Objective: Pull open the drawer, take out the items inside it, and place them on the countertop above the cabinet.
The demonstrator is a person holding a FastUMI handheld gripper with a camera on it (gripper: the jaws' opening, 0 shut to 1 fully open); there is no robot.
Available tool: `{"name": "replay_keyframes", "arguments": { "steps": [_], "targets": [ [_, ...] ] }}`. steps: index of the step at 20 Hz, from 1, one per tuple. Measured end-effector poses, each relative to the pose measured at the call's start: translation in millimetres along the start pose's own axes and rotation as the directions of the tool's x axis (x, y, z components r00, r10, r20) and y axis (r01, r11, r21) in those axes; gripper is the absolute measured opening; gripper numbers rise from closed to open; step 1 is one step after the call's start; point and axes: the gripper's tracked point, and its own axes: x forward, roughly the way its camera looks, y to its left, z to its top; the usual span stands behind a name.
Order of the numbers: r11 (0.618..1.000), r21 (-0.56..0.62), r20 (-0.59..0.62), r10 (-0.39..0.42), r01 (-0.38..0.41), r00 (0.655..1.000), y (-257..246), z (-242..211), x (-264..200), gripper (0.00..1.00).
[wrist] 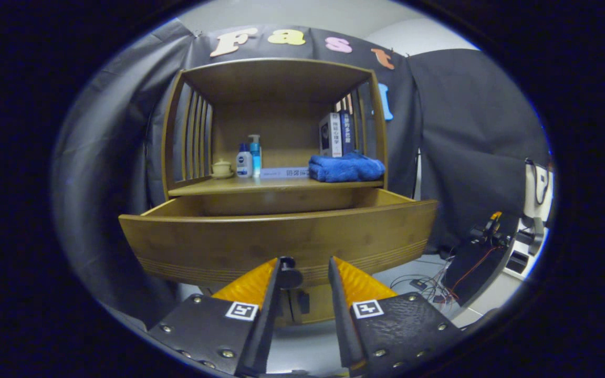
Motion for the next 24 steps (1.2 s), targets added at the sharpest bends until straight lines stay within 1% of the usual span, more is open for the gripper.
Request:
{"name": "replay_keyframes", "arguments": {
  "steps": [3, 7, 10, 12, 14, 17, 19, 21, 23, 24],
  "targets": [
    [0.996, -0.003, 0.017, -0.091, 0.091, 0.996, -48.3, -3.4, -9.0, 0.5],
    [0.987, -0.028, 0.086, -0.155, 0.158, 0.984, -101.3, 9.9, -13.4, 0.5],
    [0.974, -0.042, 0.088, -0.217, 0.221, 0.972, -141.3, 5.3, -14.2, 0.5],
    [0.961, -0.012, 0.085, -0.274, 0.276, 0.958, -165.9, -0.8, -17.8, 0.51],
    [0.95, 0.02, 0.073, -0.312, 0.311, 0.947, -176.4, -10.8, -23.4, 0.51],
    [0.946, 0.033, 0.063, -0.324, 0.322, 0.944, -178.3, -15.7, -27.7, 0.51],
    [0.943, 0.056, -0.001, -0.327, 0.327, 0.945, -182.1, -29.5, -27.8, 0.51],
    [0.942, 0.034, -0.044, -0.331, 0.333, 0.943, -181.1, -39.7, -28.4, 0.6],
    [0.934, -0.01, -0.067, -0.356, 0.356, 0.932, -186.7, -43.2, -33.1, 0.6],
    [0.93, -0.014, -0.082, -0.366, 0.366, 0.927, -190.1, -46.0, -36.5, 0.6]
  ]
}}
